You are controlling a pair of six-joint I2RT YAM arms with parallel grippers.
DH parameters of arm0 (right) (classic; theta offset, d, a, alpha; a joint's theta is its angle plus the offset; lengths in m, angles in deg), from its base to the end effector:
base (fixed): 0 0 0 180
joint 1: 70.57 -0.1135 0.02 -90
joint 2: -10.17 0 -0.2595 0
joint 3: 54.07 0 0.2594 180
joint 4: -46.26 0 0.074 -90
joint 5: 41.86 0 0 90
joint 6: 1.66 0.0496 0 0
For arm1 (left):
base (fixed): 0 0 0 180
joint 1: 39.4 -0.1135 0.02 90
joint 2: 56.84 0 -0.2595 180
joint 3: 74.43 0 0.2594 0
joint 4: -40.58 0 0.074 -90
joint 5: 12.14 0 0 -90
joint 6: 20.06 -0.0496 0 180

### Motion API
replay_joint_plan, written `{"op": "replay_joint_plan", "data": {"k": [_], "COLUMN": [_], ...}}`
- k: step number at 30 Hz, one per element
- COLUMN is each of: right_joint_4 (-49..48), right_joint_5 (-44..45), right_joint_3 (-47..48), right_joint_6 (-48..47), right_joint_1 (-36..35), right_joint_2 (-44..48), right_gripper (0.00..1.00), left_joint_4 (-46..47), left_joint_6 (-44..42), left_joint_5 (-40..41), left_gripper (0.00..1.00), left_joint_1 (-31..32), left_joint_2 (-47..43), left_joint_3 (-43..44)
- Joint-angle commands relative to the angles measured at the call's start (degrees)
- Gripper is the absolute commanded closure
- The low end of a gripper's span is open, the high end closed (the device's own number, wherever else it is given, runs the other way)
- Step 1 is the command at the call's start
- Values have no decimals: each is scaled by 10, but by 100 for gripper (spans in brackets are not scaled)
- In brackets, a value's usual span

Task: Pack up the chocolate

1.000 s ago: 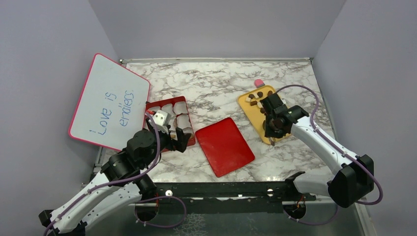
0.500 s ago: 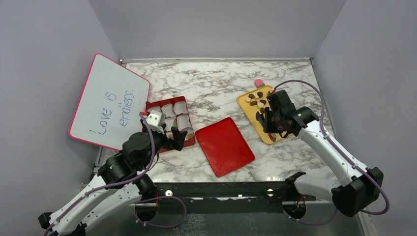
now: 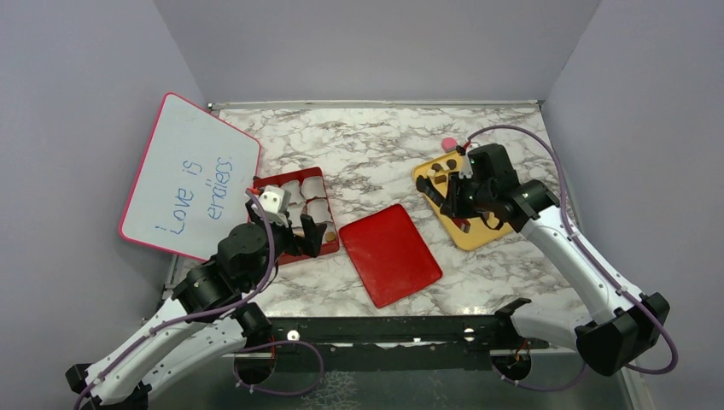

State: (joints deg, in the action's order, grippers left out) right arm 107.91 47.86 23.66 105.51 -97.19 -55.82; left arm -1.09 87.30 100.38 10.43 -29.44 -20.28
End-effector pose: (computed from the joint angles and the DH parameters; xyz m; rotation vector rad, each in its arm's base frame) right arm 0.2216 0.1113 0.3088 -0.2059 2.4640 0.3420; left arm 0.1029 -0.0925 0.3188 0.2409 1.8204 -0.4708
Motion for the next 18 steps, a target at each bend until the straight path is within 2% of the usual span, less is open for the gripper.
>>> {"op": "replay_joint_plan", "data": {"k": [1,9,18], "right_joint_4": [-62,-103,-171], "right_joint_5": [-92,-132,-122], "right_joint_3": [25,32,39], "right_joint_6": [-1,20,50], "right_joint_1": [-10,-40,-152], "right_joint_2": [2,-16,-83], "right_gripper": [78,78,78], "left_joint_4": [14,15,22], "left_joint_6": [5,2,11], "left_joint_5": [30,39,41], "left_gripper": [1,1,1], "left_joint_1": [-3,-3,-3], "left_joint_2": [18,24,5], "left_joint_3": [56,91,95]}}
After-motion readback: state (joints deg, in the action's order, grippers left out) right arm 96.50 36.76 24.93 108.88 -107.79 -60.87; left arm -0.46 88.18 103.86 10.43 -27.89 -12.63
